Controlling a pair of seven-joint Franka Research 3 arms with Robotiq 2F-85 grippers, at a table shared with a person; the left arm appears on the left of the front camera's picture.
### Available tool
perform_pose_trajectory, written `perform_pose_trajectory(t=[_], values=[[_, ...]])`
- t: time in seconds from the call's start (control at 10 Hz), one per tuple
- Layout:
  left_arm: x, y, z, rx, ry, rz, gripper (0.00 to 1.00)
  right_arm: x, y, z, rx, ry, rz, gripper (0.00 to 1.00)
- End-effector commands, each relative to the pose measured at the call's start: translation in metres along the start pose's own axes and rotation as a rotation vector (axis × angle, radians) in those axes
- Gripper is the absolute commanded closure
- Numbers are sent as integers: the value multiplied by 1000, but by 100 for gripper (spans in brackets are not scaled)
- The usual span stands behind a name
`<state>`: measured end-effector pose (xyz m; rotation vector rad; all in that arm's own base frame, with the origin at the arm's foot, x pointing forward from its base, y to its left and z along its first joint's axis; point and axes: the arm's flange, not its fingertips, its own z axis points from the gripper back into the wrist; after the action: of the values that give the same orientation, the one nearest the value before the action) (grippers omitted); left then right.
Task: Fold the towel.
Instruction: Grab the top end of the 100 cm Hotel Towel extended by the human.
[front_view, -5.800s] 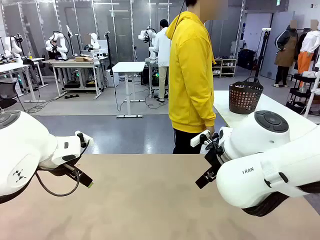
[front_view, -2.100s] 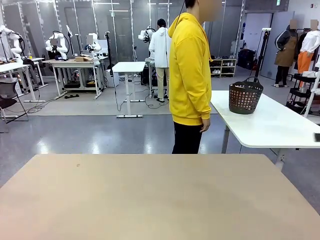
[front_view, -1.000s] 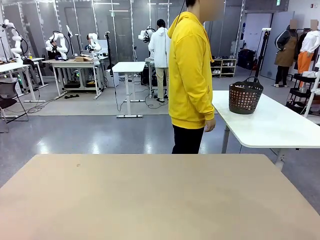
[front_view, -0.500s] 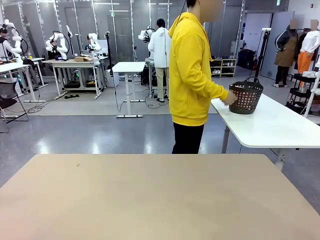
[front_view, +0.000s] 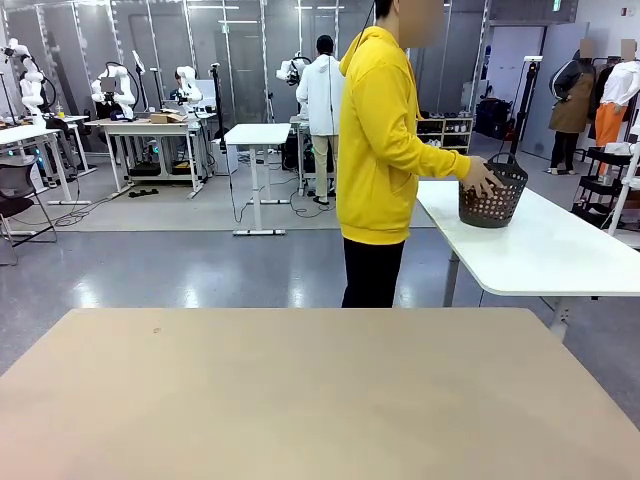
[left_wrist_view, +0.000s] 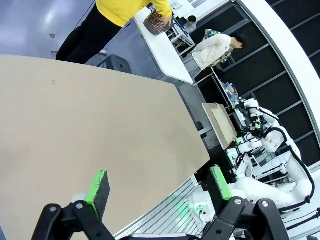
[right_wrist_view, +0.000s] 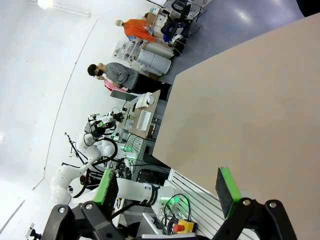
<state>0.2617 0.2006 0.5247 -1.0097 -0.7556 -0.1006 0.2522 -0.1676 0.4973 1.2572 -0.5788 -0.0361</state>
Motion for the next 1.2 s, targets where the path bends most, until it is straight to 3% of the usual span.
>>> perform_pose_trajectory(t=[0.0, 1.1], values=[[2, 0, 1, -18, -9, -20, 0, 1, 0, -1, 16, -11, 24, 0], [2, 0, 1, -18, -9, -20, 0, 1, 0, -1, 16, -11, 24, 0]])
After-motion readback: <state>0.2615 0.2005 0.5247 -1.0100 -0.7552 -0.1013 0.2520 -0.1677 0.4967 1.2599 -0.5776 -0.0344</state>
